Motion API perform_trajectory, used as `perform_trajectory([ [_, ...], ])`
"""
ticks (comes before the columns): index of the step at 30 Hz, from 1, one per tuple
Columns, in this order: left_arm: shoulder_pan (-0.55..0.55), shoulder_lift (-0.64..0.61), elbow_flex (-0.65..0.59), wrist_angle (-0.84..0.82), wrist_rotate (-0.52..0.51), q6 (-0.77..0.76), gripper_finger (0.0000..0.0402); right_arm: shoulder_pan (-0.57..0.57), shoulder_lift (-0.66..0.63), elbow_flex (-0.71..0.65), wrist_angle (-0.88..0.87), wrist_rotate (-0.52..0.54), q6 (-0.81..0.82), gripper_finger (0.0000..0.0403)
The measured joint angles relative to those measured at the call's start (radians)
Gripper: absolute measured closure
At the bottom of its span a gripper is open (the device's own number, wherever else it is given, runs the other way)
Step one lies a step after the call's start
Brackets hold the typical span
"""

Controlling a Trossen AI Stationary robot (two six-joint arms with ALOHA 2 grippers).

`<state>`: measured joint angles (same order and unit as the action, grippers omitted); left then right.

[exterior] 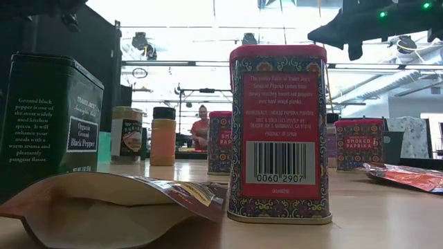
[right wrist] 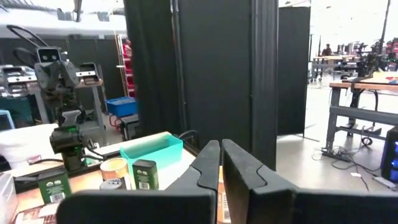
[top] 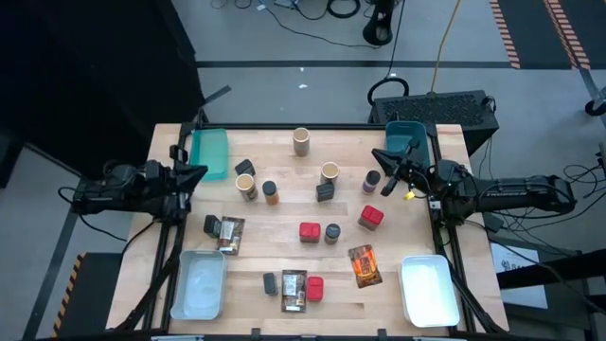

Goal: Sort spices by type
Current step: Put the bottom right brown seasoning bottle into the dark green bin

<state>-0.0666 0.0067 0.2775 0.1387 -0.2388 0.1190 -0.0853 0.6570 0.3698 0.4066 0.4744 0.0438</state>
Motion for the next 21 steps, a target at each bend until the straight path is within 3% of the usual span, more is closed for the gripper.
perform_trajectory([
  [8,0.0,0.0,0.0,-0.029,-0.01,-0.059,0.0372,0.0,0.098,0.206,-0.3,0.032,0.025,0.0399],
  [16,0.0,0.0,-0.001,-0.051,-0.117,-0.06,0.0372,0.0,0.205,0.396,-0.551,0.058,0.132,0.0399],
  [21,0.0,0.0,-0.001,-0.058,-0.133,-0.06,0.0372,0.0,0.256,0.487,-0.688,0.057,0.183,0.0399],
])
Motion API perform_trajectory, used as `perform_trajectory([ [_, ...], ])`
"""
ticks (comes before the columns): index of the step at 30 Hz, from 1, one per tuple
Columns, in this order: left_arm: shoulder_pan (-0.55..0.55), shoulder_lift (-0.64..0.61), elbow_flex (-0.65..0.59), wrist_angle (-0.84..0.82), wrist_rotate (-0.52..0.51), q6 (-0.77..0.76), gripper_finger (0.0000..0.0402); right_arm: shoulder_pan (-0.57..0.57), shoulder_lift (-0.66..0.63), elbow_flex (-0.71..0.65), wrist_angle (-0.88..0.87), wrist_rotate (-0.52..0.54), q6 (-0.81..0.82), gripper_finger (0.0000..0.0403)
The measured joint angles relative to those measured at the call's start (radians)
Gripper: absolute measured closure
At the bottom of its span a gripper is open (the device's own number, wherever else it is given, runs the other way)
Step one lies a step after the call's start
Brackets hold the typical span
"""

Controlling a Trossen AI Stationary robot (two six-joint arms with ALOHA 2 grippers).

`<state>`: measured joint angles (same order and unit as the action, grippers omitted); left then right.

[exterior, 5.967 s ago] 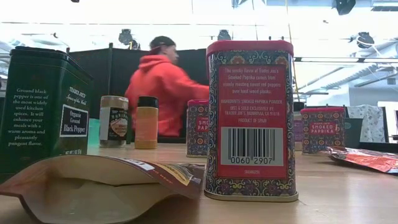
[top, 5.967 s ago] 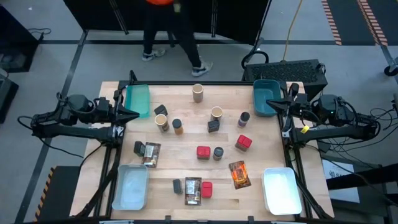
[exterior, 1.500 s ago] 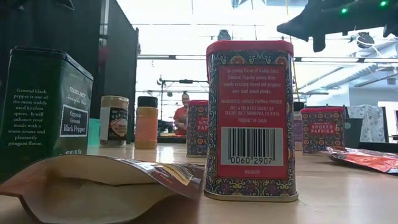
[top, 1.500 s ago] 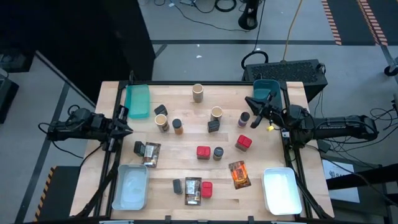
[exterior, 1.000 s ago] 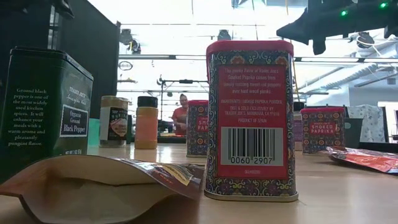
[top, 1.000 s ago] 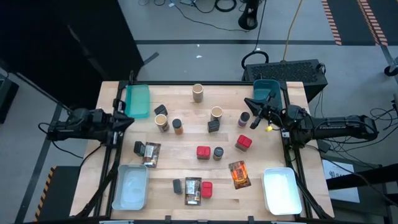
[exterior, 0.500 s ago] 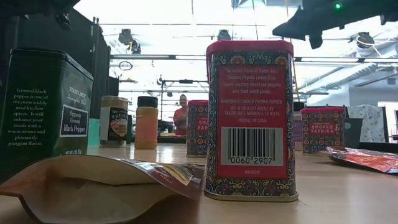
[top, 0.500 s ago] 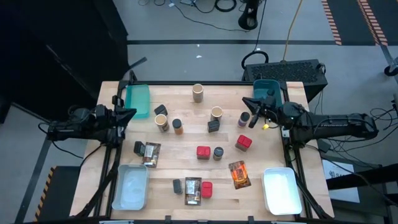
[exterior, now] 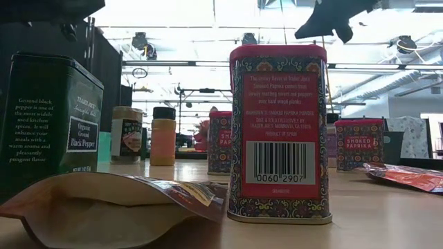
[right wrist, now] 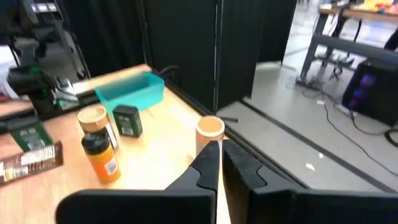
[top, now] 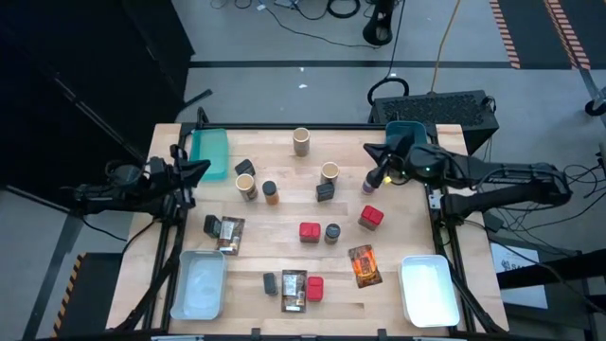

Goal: Sort spices by type
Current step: Put the bottom right brown seasoning bottle into the dark green bin

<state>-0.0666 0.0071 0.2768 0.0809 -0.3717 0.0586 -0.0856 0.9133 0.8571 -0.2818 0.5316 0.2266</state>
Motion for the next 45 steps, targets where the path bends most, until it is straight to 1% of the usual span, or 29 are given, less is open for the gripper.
perform_trajectory([
  [4,0.0,0.0,0.0,-0.013,0.0,0.0,0.0372,0.0,0.043,0.061,-0.075,0.0,0.002,0.0393],
  [7,0.0,0.0,0.0,-0.02,0.0,0.0,0.0372,0.0,0.08,0.1,-0.138,-0.002,0.028,0.0374],
  [12,0.0,0.0,0.0,-0.019,-0.005,0.0,0.0372,0.0,0.156,0.143,-0.158,-0.02,0.128,0.0317],
  [17,0.0,0.0,0.0,-0.011,-0.042,0.0,0.0372,0.001,0.261,0.145,-0.071,-0.118,0.127,0.0254],
  [20,0.0,0.0,0.0,-0.015,-0.047,0.0,0.0372,-0.005,0.296,0.145,-0.058,-0.119,0.113,0.0221],
  [26,0.0,0.0,0.0,-0.02,-0.061,0.007,0.0372,-0.03,0.313,0.145,-0.056,-0.116,0.207,0.0175],
  [31,0.0,0.0,0.0,-0.021,-0.063,0.006,0.0372,-0.031,0.348,0.146,0.031,-0.135,0.189,0.0157],
  [38,0.0,0.0,0.0,-0.028,-0.06,-0.001,0.0372,-0.04,0.425,0.224,0.011,-0.142,0.178,0.0156],
  [40,0.0,0.0,0.0,-0.024,-0.059,-0.001,0.0372,-0.039,0.464,0.263,-0.021,-0.15,0.187,0.0156],
  [42,0.0,0.0,0.0,-0.003,-0.059,0.0,0.0372,-0.039,0.51,0.31,-0.08,-0.201,0.205,0.0156],
  [43,0.0,0.0,0.001,0.006,-0.059,-0.001,0.0372,-0.039,0.533,0.338,-0.12,-0.221,0.208,0.0156],
  [45,0.0,0.0,0.001,0.01,-0.059,-0.001,0.0372,-0.039,0.574,0.399,-0.226,-0.22,0.218,0.0156],
])
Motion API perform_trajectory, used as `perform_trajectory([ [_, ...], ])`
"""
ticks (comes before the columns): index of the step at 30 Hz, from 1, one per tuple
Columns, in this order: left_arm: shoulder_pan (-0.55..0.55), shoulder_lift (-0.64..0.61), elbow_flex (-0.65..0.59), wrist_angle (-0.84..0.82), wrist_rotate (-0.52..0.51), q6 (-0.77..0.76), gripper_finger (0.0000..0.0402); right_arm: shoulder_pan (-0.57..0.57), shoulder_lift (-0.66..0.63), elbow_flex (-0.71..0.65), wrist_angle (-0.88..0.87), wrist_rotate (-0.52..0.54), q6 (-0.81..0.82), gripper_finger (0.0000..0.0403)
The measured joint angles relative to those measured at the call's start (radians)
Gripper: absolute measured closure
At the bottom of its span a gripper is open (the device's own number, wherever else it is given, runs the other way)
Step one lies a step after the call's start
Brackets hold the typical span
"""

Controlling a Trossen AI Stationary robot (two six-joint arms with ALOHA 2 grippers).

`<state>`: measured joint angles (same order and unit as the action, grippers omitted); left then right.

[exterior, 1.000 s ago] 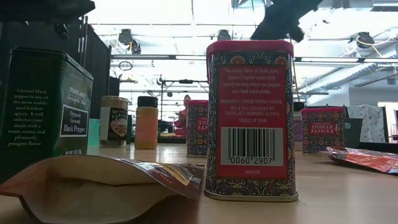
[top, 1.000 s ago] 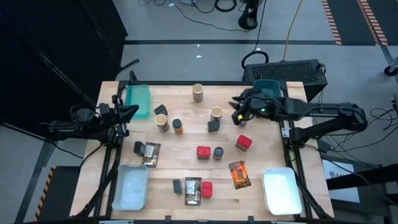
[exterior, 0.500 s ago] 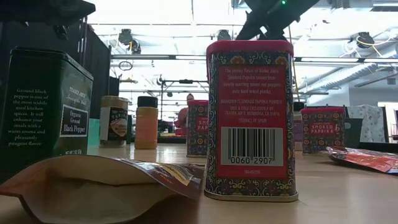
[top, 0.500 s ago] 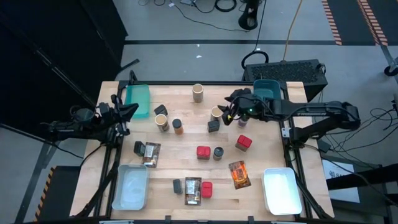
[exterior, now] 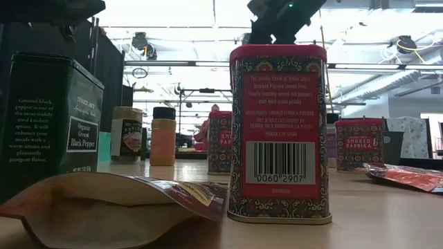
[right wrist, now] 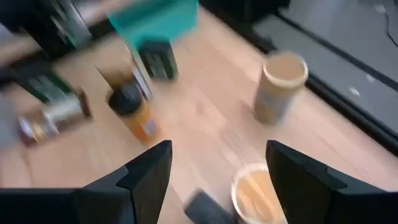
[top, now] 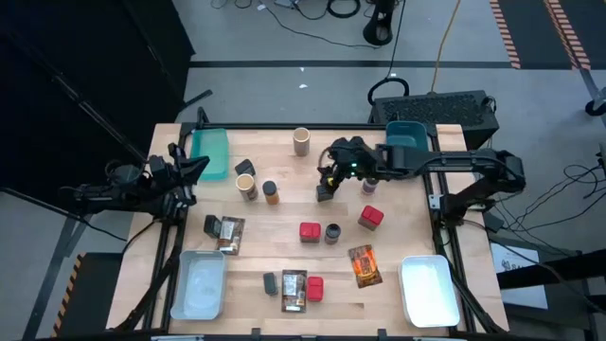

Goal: Sort spices by type
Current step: Put the bottom right brown seasoning bottle into the dark green bin

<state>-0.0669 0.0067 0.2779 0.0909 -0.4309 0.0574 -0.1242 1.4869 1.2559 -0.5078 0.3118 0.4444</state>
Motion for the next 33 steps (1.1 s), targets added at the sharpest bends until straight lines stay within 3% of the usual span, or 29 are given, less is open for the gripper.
perform_trajectory([
  [5,0.0,0.0,0.0,-0.021,0.0,-0.042,0.0372,0.0,0.049,0.097,-0.152,0.05,0.117,0.0156],
  [12,0.0,0.0,0.0,-0.025,-0.004,-0.053,0.0372,0.002,0.053,0.107,-0.173,0.081,0.234,0.0156],
  [23,0.0,0.0,0.0,-0.016,-0.029,-0.052,0.0372,0.002,0.196,0.107,-0.147,0.105,0.303,0.0156],
  [33,0.0,0.0,0.0,-0.019,-0.063,-0.048,0.0372,-0.02,0.224,0.107,-0.201,0.113,0.298,0.0154],
])
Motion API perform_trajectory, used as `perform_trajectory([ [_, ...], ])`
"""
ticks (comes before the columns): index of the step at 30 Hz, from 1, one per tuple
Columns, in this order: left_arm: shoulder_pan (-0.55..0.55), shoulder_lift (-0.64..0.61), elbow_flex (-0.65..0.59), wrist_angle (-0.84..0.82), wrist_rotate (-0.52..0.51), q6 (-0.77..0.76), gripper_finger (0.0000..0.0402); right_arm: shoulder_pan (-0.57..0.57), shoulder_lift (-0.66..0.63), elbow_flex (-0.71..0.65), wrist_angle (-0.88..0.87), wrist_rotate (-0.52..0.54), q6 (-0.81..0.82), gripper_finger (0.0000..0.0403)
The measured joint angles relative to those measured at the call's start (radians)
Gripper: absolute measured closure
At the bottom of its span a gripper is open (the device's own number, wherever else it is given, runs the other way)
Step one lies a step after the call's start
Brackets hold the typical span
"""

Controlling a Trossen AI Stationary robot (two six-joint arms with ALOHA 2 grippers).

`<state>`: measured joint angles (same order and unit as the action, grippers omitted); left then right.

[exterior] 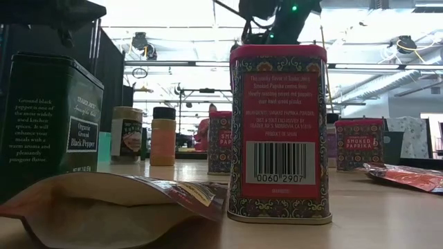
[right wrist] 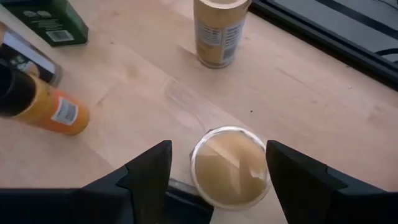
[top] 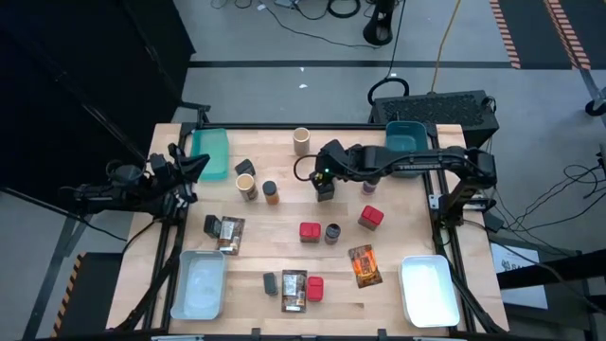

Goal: Sort spices by type
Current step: Put the bottom right brown seasoning bottle into the dark green bin

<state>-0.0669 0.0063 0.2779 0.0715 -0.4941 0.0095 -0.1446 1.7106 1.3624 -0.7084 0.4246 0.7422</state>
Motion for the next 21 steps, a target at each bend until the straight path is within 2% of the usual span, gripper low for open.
perform_trajectory([
  [5,0.0,0.0,0.0,-0.002,-0.012,0.003,0.0372,-0.001,0.019,0.0,0.012,-0.005,-0.02,0.0126],
  [12,0.0,0.0,0.0,-0.002,-0.012,-0.001,0.0372,-0.003,0.019,0.0,-0.024,-0.016,0.031,0.0074],
  [21,0.0,0.0,0.0,-0.002,-0.012,-0.002,0.0372,-0.028,0.057,-0.001,-0.037,-0.037,0.067,0.0065],
])
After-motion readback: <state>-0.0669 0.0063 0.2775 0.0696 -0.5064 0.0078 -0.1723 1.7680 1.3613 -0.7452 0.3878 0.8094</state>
